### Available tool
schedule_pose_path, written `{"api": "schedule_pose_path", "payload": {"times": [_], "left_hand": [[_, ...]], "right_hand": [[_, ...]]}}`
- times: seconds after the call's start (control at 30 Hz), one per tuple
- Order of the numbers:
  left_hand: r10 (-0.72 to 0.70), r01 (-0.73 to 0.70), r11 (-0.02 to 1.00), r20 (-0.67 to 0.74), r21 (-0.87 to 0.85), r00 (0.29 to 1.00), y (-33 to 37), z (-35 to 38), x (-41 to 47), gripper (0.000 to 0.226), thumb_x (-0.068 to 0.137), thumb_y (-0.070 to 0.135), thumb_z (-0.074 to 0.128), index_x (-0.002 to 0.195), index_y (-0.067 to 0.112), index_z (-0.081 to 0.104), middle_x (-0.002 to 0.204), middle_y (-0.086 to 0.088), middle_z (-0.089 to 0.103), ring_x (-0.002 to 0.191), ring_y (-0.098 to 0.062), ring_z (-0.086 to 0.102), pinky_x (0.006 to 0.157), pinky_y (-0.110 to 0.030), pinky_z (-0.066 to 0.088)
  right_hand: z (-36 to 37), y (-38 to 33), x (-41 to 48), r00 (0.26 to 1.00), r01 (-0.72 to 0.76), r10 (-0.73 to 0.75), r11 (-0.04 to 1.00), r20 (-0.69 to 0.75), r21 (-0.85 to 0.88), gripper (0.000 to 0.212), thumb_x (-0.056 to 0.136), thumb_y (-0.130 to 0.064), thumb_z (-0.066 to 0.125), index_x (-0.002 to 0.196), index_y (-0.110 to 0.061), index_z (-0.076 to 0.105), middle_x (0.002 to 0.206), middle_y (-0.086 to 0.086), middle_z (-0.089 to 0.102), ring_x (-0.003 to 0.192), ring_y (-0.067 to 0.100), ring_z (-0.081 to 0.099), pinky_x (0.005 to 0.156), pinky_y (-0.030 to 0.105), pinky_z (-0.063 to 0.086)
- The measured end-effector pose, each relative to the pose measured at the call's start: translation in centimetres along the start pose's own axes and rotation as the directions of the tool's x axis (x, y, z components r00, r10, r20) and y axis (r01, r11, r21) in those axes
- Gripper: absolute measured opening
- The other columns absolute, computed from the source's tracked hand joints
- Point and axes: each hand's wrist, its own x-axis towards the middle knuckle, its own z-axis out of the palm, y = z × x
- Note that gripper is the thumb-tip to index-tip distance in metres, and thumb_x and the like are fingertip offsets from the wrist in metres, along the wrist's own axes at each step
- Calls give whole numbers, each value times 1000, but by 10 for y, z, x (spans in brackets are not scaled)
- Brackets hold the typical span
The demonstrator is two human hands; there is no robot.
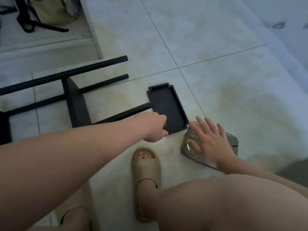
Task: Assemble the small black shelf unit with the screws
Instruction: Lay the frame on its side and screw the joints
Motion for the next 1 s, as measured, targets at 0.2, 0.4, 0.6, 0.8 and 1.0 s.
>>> {"api": "schedule_pose_path", "payload": {"times": [0.2, 0.4, 0.6, 0.8, 1.0], "left_hand": [[148, -140, 982, 58, -127, 987, 60, 80, 56, 50, 93, 35, 57, 141, 38, 41, 148, -1, 37, 128, -30, 47, 100, -44, 44], [73, -75, 972, -17, -221, 997, 69, 147, 80, 42, 96, 36, 56, 137, 34, 45, 147, -2, 38, 124, -29, 50, 99, -44, 46], [120, -150, 965, -149, -213, 982, 63, 157, 97, 27, 96, 45, 57, 119, 32, 52, 125, 5, 49, 107, -24, 54, 82, -36, 43], [143, -182, 955, -175, -235, 974, 60, 157, 97, 23, 96, 43, 56, 115, 32, 50, 123, 6, 47, 105, -24, 52, 78, -34, 37], [123, -168, 948, -174, -270, 977, 59, 155, 97, 20, 97, 41, 56, 112, 32, 48, 122, 7, 46, 102, -23, 52, 76, -33, 35]], "right_hand": [[49, 63, -22, 979, -171, 159, 982, 127, 84, 64, 103, -51, 42, 160, -28, 23, 165, 0, 27, 150, 24, 26, 116, 41, 25], [88, 83, 2, 945, -225, 165, 955, 282, 195, 54, 103, -36, 50, 154, -23, 37, 149, 2, 47, 132, 31, 48, 104, 42, 43], [125, 80, 52, 930, -307, 200, 883, 307, 355, 48, 99, -25, 57, 146, -22, 49, 137, 7, 56, 124, 32, 54, 96, 41, 48], [149, 69, 84, 938, -328, 248, 863, 244, 385, 32, 97, -17, 57, 128, -12, 62, 124, 13, 61, 112, 36, 58, 85, 42, 51], [159, 60, 94, 931, -364, 342, 868, 125, 339, 21, 100, -24, 55, 112, -8, 64, 114, 12, 60, 103, 37, 58, 68, 38, 44]]}}
